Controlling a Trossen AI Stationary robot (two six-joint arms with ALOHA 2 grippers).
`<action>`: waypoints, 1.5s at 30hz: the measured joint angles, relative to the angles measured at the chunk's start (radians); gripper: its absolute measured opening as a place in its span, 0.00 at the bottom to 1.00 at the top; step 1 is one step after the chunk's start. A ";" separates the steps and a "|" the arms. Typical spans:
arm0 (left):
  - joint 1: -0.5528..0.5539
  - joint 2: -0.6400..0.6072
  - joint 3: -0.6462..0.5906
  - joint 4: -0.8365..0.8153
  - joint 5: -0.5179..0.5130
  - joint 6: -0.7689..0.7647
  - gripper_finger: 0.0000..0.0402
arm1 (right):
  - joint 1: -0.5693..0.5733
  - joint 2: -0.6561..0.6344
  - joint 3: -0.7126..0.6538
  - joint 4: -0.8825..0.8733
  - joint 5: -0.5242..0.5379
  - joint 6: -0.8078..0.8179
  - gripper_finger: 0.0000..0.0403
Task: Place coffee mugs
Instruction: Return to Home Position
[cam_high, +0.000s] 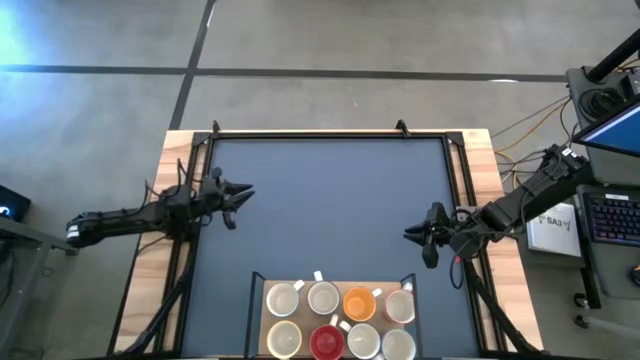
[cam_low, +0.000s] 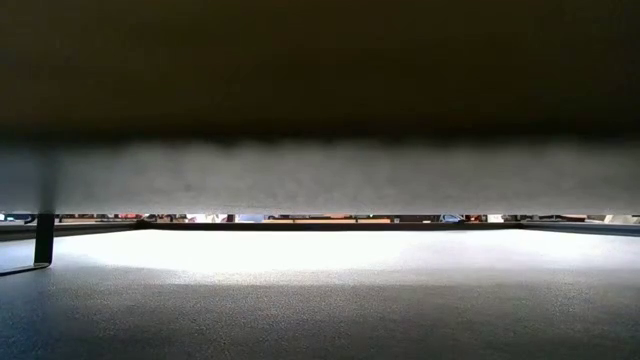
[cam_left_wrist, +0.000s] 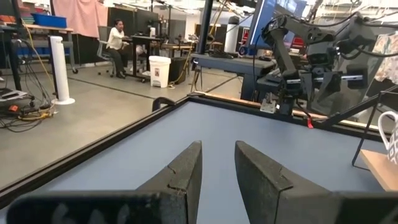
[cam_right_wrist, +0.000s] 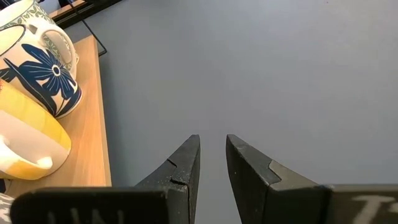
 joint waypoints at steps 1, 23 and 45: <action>0.000 -0.014 0.000 -0.012 0.000 0.000 0.19 | 0.000 0.000 0.000 0.000 0.000 0.000 0.17; 0.000 -0.110 -0.001 -0.090 0.001 0.000 0.19 | 0.000 0.000 0.000 0.000 0.000 0.000 0.17; 0.000 -0.095 -0.001 -0.090 0.000 0.000 0.19 | 0.000 0.000 0.000 0.000 0.000 0.000 0.17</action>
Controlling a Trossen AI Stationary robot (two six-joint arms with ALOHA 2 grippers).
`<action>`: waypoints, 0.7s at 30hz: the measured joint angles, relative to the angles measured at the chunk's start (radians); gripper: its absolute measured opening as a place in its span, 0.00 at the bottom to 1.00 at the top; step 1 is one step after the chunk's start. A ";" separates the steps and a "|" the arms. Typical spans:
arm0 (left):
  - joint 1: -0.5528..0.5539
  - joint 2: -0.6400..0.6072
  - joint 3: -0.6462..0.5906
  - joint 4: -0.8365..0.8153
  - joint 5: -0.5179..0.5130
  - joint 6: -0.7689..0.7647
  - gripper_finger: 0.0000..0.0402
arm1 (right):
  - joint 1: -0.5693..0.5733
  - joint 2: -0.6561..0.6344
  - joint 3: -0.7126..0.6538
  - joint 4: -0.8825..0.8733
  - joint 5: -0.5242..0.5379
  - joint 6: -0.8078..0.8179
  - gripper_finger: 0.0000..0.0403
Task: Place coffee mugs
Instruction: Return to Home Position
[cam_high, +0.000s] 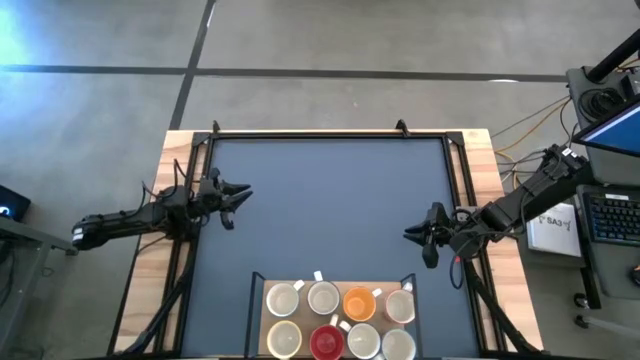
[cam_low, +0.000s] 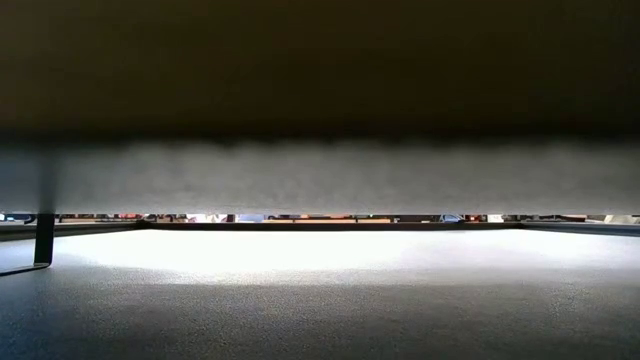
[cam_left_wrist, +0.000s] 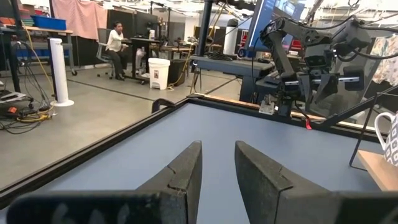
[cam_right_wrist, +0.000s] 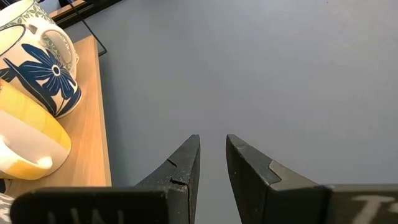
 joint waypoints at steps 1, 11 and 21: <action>0.000 0.000 0.000 0.000 0.000 0.000 0.19 | 0.000 0.000 0.000 0.000 0.000 0.000 0.17; 0.000 0.000 0.000 0.000 0.000 0.000 0.19 | 0.000 0.000 0.000 0.000 0.000 0.000 0.17; 0.000 0.000 0.000 0.000 0.000 0.000 0.19 | -0.001 -0.006 -0.005 0.085 0.075 -0.004 0.17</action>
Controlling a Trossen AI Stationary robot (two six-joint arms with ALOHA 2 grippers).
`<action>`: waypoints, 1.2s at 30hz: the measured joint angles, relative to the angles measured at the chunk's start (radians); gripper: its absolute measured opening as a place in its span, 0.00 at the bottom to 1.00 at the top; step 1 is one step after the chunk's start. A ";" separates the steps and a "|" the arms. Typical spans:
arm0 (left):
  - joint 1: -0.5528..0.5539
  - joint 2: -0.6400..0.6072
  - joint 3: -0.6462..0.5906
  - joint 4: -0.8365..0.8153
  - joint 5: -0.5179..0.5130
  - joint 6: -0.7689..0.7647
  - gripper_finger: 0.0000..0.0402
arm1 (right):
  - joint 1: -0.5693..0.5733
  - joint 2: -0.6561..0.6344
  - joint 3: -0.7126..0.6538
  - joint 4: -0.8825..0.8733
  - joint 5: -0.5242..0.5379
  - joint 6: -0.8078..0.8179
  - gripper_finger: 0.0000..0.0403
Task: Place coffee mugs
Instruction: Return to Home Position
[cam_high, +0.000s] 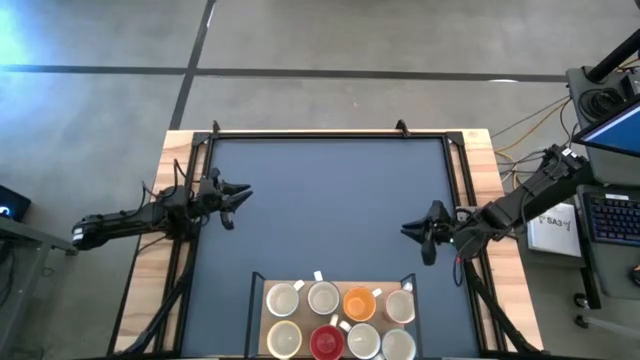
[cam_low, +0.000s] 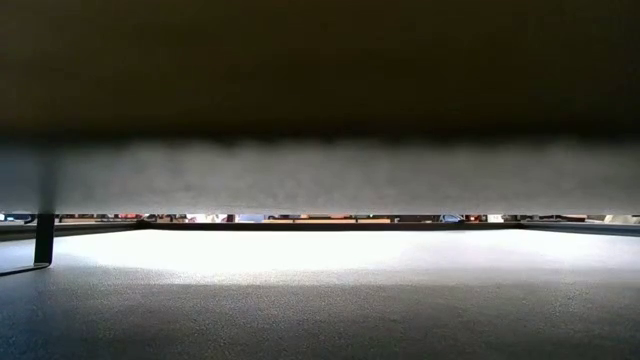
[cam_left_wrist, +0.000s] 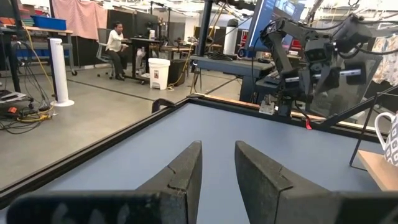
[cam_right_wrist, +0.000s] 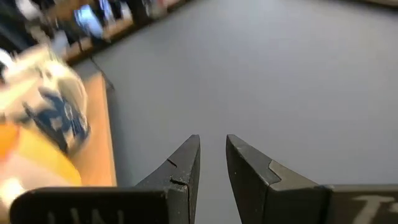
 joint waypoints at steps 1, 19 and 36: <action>0.000 0.000 0.000 0.000 0.000 0.000 0.19 | -0.001 -0.008 -0.005 0.032 0.029 -0.013 0.17; 0.000 0.007 0.000 0.000 0.000 0.000 0.19 | -0.002 -0.218 -0.298 0.938 0.021 -0.953 0.17; 0.000 0.008 0.000 0.000 0.000 0.000 0.19 | -0.002 -0.482 -0.404 0.941 0.020 -1.085 0.17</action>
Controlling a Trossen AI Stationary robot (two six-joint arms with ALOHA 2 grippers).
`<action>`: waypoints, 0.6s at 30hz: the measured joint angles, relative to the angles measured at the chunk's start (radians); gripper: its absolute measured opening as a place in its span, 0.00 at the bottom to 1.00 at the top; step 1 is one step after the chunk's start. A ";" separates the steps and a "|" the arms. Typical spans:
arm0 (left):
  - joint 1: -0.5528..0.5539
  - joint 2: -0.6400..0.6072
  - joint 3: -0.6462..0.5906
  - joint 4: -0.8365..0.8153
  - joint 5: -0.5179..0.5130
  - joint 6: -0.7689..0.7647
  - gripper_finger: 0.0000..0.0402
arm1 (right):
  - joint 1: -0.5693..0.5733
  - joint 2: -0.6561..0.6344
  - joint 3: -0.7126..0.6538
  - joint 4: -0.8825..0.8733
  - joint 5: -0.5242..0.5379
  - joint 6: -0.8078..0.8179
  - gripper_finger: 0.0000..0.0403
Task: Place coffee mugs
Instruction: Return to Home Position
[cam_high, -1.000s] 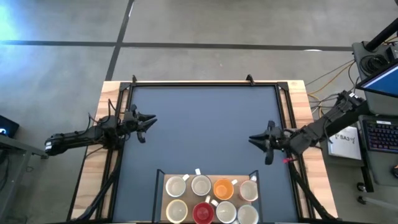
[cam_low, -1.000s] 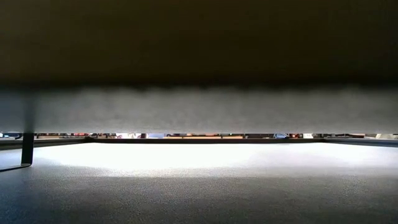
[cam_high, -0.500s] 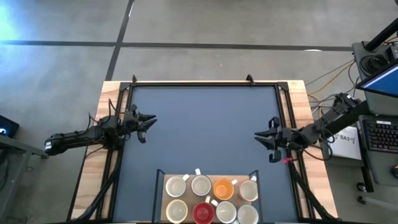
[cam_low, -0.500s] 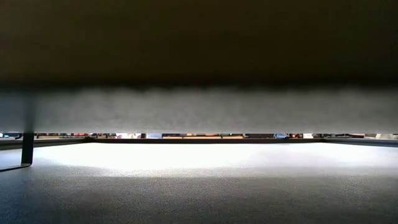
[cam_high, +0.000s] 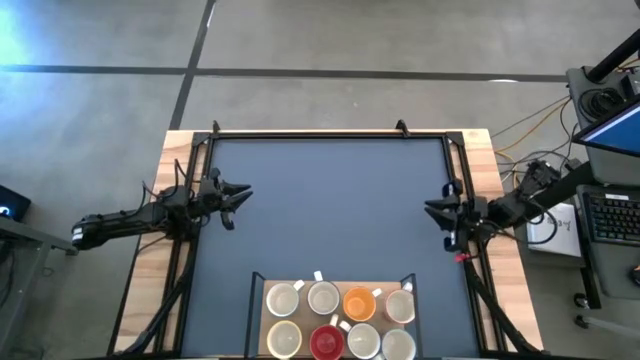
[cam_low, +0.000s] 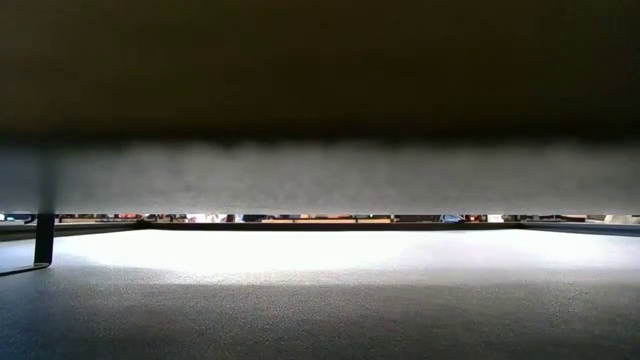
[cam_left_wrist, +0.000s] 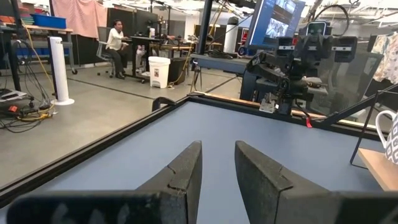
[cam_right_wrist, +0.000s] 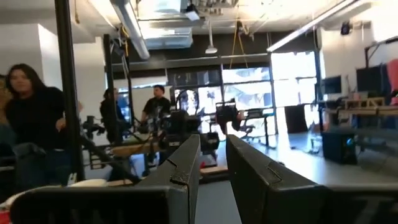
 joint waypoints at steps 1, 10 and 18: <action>0.000 0.000 0.000 0.000 0.000 0.000 0.19 | 0.000 -0.009 0.000 0.000 0.000 -0.018 0.17; 0.000 0.000 0.000 0.000 0.000 0.000 0.19 | 0.000 -0.102 0.000 -0.008 0.001 -0.221 0.17; 0.000 0.000 0.000 0.000 0.000 0.000 0.19 | 0.000 -0.106 0.003 -0.013 0.010 -0.324 0.17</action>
